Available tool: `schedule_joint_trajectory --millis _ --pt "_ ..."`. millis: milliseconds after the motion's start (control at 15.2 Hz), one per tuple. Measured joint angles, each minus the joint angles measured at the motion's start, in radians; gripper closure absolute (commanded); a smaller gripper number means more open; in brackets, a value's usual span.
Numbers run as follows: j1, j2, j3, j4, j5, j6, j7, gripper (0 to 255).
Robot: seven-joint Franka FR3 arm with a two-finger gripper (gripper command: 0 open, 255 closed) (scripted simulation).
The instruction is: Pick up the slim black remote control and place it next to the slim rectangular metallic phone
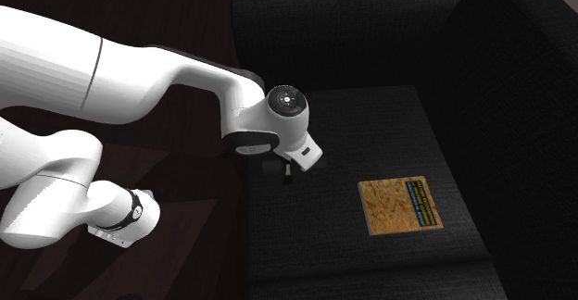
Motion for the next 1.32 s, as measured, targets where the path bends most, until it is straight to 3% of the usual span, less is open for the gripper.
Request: schedule_joint_trajectory --millis 396,462,1320 --pt "0.001 0.003 0.000 -0.005 -0.001 0.009 0.001 0" --pt "0.001 0.003 0.000 -0.005 -0.001 0.009 0.001 255" --pt "0.000 -0.018 0.000 0.001 0.005 -0.018 -0.002 255"
